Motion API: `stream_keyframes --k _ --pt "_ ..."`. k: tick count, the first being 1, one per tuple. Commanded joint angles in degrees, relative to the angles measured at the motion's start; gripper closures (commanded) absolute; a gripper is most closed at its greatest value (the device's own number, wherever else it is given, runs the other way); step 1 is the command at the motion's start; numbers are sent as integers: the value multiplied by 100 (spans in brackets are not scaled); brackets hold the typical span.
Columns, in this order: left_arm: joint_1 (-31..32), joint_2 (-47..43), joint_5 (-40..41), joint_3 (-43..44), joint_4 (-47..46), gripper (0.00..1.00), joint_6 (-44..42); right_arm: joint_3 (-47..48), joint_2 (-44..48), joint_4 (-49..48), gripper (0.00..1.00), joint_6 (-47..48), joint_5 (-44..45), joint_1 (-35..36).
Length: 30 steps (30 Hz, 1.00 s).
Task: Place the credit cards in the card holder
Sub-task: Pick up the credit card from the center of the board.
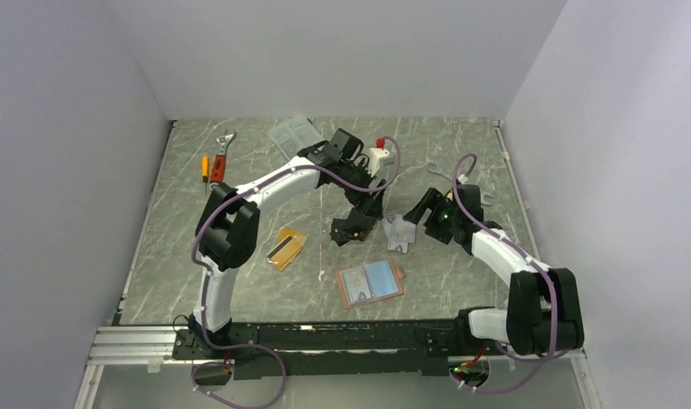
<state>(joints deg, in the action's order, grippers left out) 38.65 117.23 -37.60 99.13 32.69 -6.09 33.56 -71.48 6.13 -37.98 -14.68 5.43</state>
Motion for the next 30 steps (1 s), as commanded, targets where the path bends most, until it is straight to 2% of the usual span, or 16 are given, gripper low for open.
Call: stream_keyframes --k 1,3,9,14,18,30 --pt "143 256 113 -4 -906 11 129 -154 -292 -671 21 -185 -232 -187" --pt "238 461 250 76 -973 12 92 -205 -452 -932 25 -230 -394 -303" --pt "367 1001 786 487 -1057 13 -47 -266 -997 -1377 31 -327 -699 -492" --pt "394 1302 913 821 -909 13 -182 -400 -1286 -1744 35 -462 -966 -508" --pt "455 1406 966 880 -935 12 -284 -559 -1408 -2088 40 -620 -1227 -742" --pt "842 1808 1630 1216 -777 12 -621 -966 -1611 -2684 56 -949 -1628 -833"
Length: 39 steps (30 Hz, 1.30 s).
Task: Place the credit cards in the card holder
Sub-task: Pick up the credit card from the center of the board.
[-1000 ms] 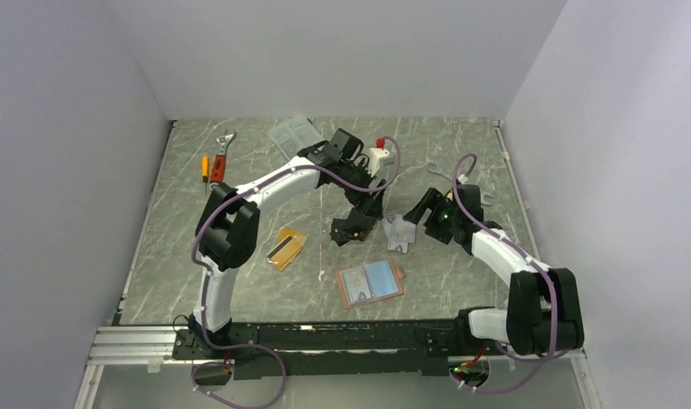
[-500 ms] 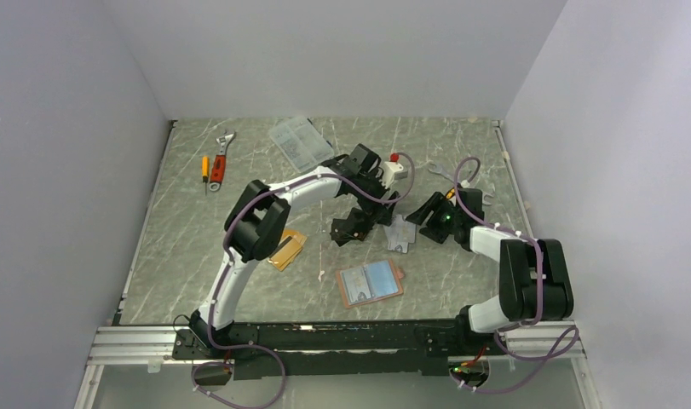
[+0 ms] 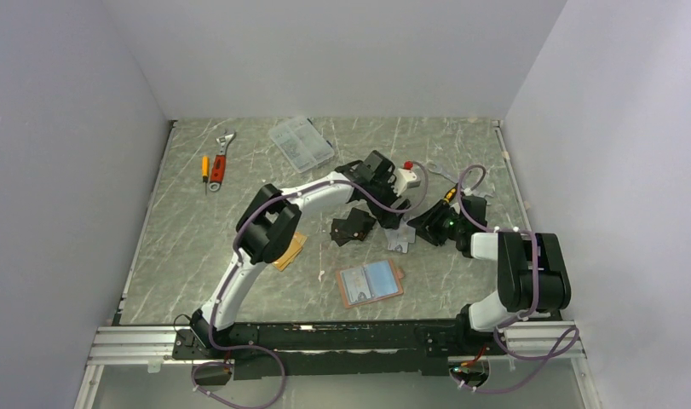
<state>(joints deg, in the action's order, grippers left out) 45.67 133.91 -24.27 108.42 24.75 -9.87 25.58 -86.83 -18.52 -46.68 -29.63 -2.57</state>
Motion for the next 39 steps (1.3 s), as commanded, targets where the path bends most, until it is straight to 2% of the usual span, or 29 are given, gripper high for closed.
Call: stream_keyframes --k 1,7,18,22,26,28,34,39 --pt "156 163 337 305 32 12 -263 -209 -60 -248 57 -97 -131 -48" --pt "222 299 441 449 149 12 -363 -392 58 -338 62 -152 -188 -96" --pt "307 291 192 549 372 9 -429 -598 401 -804 62 -378 -482 -105" --pt "205 142 -18 543 474 6 -364 -573 526 -727 71 -328 -460 -108" --pt "4 9 -236 491 490 5 -259 -593 595 -716 90 -321 -471 -105" --pt "-30 8 -162 486 529 5 -306 -606 651 -642 96 -289 -443 -110" --pt "-172 -186 -317 314 513 3 -250 -711 957 -287 100 -99 -238 -108" --pt "-426 -428 -1103 303 485 1 284 -697 1102 -341 100 -152 -335 -112"
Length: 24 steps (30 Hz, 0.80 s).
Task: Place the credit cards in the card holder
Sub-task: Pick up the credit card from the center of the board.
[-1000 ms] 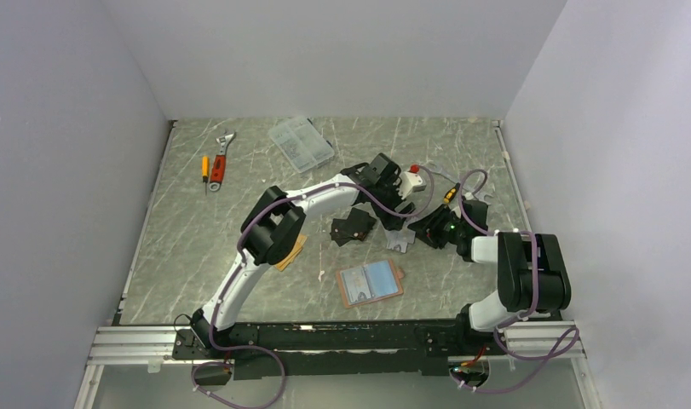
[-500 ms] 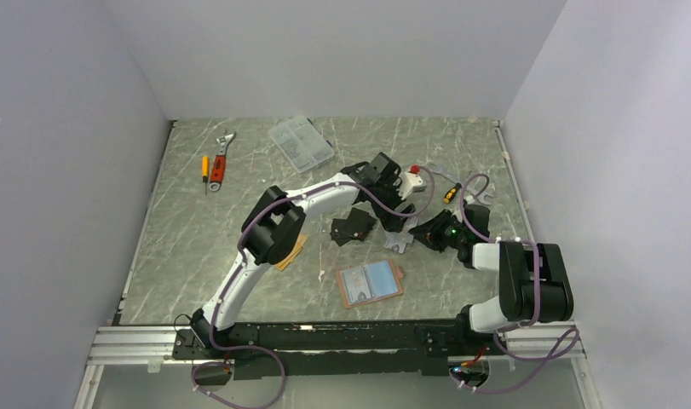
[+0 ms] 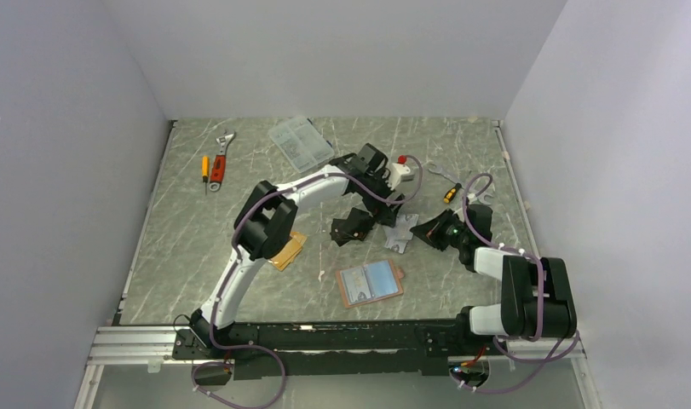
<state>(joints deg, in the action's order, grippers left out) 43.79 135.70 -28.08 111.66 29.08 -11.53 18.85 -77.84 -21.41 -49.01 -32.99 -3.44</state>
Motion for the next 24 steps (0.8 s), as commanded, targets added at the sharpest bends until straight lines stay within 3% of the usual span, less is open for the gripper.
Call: stream_keyframes --k 1,8,15,21,24 --pt "-308 -647 -944 -74 -7 1 675 -27 258 -104 100 46 -34 -31" --pt "-772 -918 -2879 -840 -1339 1 2510 -181 819 -518 100 -146 -392 -25" --pt "-782 -1198 -3183 -1882 -2845 1 3856 -534 1440 -1206 100 -406 -828 -21" --pt "-768 -1016 -3535 -2472 -4737 1 5482 -522 1503 -1489 100 -590 -1052 -20" --pt "-758 -960 -3663 -2733 -5750 14 6242 -528 1340 -1713 100 -698 -1203 -21"
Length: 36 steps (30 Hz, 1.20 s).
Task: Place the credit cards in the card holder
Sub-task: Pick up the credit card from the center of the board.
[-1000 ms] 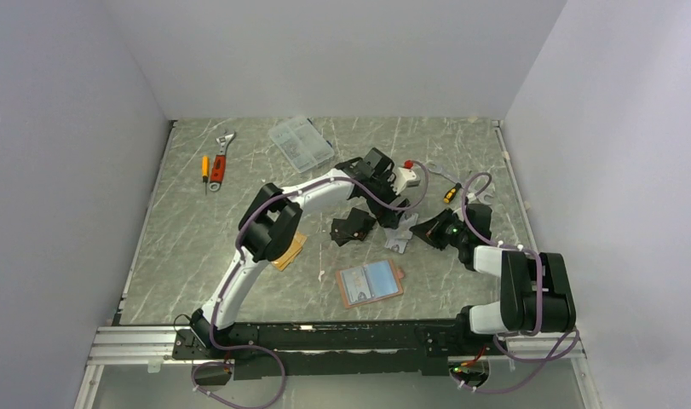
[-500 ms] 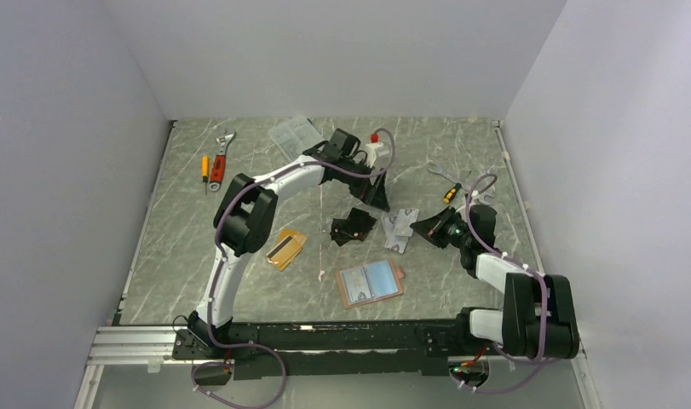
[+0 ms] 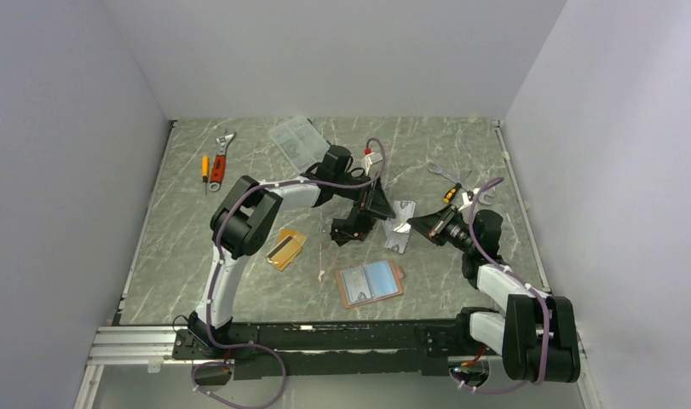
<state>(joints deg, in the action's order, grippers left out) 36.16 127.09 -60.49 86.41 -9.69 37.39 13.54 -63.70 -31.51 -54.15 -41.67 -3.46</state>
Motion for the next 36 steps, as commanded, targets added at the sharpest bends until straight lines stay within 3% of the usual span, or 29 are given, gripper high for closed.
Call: stream_keyframes --k 1,5,7,14,19,24,31,36 --pt "4 -32 -490 -227 -2299 21 1625 -10 -146 -801 100 -231 -395 -15" --pt "13 242 -752 -282 -3944 56 2878 -27 -361 -955 100 -246 -513 -5" --pt "13 328 -815 -234 -4264 69 3178 -17 -408 -876 100 -173 -504 1" --pt "54 242 -856 -264 -3850 84 2806 21 -292 -833 100 -140 -485 20" --pt "56 196 -841 -313 -3712 85 2696 44 -326 -1329 86 -427 -640 45" --pt "89 189 -897 -375 -3675 79 2668 123 -509 -1854 71 -704 -824 135" --pt "95 167 -981 -421 -3771 81 2761 179 -667 -1768 71 -650 -756 188" --pt "65 139 -1038 -437 -4082 84 3010 246 -309 -311 70 301 -339 188"
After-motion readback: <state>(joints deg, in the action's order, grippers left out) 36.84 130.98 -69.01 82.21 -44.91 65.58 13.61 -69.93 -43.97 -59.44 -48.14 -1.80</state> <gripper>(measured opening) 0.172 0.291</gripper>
